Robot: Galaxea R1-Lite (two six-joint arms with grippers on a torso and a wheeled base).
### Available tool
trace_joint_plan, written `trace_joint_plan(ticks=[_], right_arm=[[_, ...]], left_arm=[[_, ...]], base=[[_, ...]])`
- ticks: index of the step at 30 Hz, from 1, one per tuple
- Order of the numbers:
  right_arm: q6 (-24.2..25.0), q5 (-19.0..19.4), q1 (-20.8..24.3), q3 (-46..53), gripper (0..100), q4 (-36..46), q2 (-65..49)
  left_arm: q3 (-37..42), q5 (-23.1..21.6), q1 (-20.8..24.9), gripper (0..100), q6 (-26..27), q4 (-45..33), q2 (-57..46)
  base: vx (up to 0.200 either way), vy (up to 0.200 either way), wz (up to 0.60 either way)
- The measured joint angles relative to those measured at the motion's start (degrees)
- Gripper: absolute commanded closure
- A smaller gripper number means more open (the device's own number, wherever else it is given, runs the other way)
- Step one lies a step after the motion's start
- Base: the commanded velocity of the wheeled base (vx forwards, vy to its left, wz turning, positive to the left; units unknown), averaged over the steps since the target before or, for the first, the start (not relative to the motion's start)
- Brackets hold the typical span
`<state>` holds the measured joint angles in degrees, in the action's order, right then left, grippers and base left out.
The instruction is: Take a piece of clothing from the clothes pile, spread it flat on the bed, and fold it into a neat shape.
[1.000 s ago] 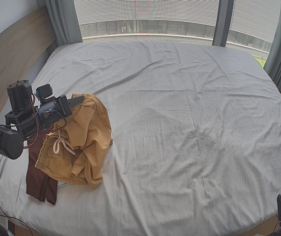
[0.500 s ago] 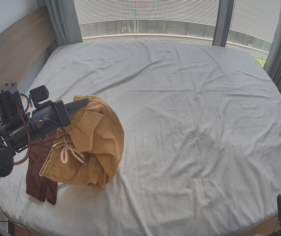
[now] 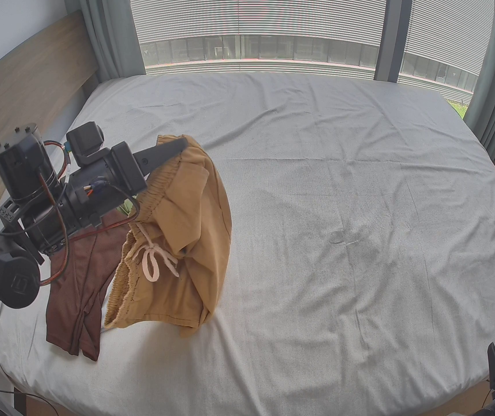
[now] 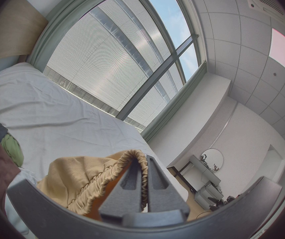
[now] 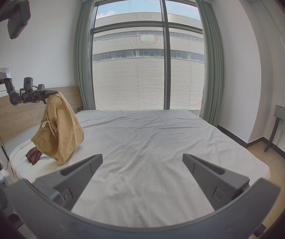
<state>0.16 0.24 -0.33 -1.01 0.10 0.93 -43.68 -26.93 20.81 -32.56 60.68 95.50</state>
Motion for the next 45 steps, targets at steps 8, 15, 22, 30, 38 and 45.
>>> trace_joint_plan(ticks=[8,15,22,30,38,45], right_arm=[[0.0,0.0,0.0,0.0,0,0.0,0.0],[0.0,0.0,0.0,0.0,0,0.0,0.0],[0.0,0.0,0.0,0.0,0,0.0,0.0],[0.0,0.0,0.0,0.0,0,0.0,0.0],[0.0,0.0,0.0,0.0,0,0.0,0.0],[0.0,0.0,0.0,0.0,0,0.0,0.0]], left_arm=[[-3.0,0.1,2.3,100,-2.0,1.2,1.4],[-5.2,0.2,5.1,100,-2.0,1.1,1.8],[-8.6,0.2,6.9,100,-2.1,1.2,3.2],[-12.2,0.1,9.1,100,-3.1,1.5,5.1],[-15.2,0.2,10.3,100,-8.1,5.2,6.4],[-17.2,0.3,11.4,100,-8.4,5.9,7.3]], base=[[0.000,0.000,0.00],[0.000,0.000,0.00],[0.000,0.000,0.00],[0.000,0.000,0.00],[0.000,0.000,0.00],[0.000,0.000,0.00]])
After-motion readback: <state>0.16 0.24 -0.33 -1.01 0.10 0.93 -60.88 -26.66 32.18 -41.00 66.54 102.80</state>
